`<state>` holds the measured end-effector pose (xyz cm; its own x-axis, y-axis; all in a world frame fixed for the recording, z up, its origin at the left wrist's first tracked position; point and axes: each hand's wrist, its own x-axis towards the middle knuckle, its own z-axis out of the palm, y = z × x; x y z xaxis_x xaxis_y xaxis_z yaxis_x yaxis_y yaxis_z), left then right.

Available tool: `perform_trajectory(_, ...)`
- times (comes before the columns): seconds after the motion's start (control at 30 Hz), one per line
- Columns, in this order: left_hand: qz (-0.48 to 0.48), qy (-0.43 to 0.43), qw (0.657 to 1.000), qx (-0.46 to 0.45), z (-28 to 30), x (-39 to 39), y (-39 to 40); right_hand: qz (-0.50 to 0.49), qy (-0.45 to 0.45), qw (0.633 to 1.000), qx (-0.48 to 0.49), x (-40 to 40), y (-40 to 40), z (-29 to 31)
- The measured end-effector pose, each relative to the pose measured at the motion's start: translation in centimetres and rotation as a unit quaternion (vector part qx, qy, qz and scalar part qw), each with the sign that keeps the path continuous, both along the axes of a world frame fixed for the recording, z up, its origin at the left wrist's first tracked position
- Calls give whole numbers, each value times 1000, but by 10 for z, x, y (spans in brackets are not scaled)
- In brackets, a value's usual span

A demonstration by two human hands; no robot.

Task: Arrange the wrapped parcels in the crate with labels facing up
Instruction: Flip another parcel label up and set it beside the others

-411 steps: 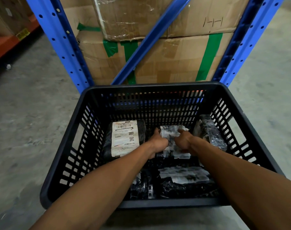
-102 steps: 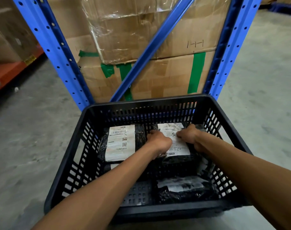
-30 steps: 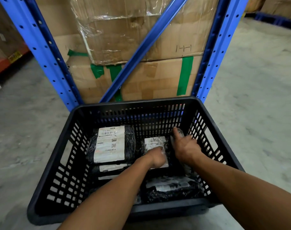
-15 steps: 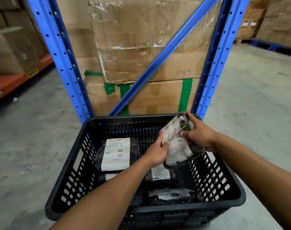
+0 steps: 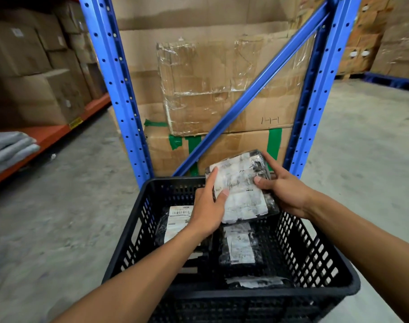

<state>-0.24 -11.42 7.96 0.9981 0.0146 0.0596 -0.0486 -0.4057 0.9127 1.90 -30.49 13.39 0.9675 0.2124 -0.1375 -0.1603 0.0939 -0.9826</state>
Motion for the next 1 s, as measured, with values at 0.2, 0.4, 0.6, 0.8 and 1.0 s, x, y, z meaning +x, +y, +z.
perform_trajectory(0.2, 0, -13, 998, 57, 6, -1, 13, -2, -14, 1000, 20, -5, 13, -2)
perform_trajectory(0.4, 35, -4, 992, 120, 11, -11, 19, 20, -37, 999, -17, -9, 20, 3)
perform_trajectory(0.6, 38, 154, 972, -174, 33, -11, 11, 58, -223, 937, -264, -19, 40, 10)
perform_trajectory(0.8, -5, 147, 897, -418, 32, -8, 16, 99, -329, 834, -432, -33, 53, 0)
perform_trajectory(1.0, 4, 136, 882, -451, 20, -6, 35, 103, -266, 910, -302, -31, 48, -2)
